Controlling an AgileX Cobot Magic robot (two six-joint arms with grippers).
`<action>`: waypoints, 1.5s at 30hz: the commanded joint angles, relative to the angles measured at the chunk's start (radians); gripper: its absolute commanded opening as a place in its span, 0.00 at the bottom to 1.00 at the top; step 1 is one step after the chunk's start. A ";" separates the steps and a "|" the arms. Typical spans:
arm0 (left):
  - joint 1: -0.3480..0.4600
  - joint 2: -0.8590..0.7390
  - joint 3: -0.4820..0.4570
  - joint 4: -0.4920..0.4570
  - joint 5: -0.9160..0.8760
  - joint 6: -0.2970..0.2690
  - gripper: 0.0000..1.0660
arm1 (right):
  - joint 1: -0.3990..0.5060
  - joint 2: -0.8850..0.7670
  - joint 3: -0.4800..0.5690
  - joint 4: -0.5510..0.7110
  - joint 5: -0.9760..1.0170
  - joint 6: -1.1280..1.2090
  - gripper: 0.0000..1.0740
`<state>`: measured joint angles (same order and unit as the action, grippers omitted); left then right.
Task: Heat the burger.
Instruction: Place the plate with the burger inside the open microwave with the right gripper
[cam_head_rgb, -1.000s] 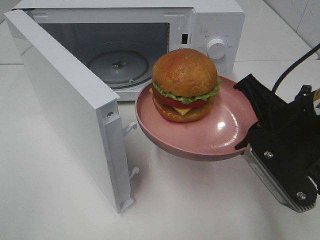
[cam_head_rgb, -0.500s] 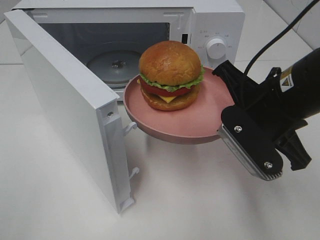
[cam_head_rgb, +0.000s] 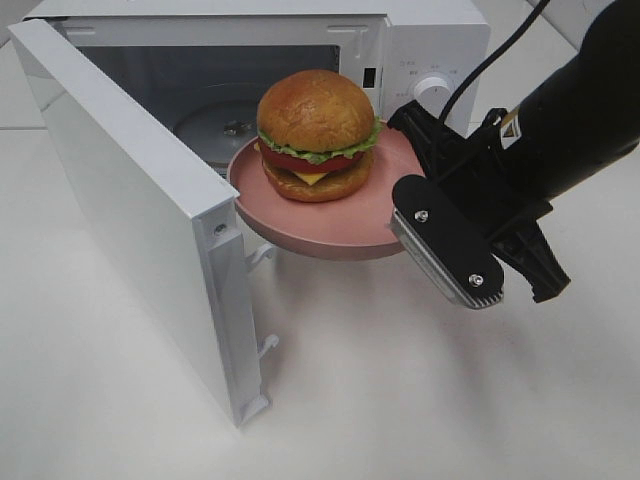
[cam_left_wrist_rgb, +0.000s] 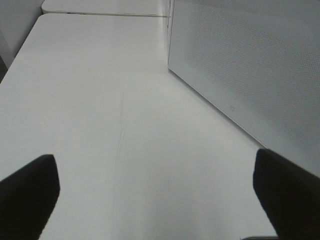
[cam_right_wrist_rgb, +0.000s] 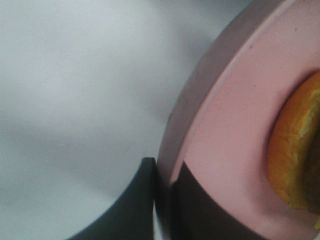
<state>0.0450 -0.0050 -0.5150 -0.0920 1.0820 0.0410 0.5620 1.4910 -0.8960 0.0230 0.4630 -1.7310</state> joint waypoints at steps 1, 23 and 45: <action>-0.001 -0.016 -0.001 -0.002 -0.013 -0.002 0.92 | 0.004 0.010 -0.038 0.007 -0.052 -0.010 0.00; -0.001 -0.016 -0.001 -0.002 -0.013 -0.002 0.92 | 0.038 0.248 -0.269 0.007 -0.017 0.025 0.00; -0.001 -0.016 -0.001 -0.002 -0.013 -0.002 0.92 | 0.038 0.415 -0.491 0.004 0.008 0.050 0.00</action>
<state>0.0450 -0.0050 -0.5150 -0.0920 1.0820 0.0410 0.6040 1.9190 -1.3650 0.0310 0.5220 -1.7020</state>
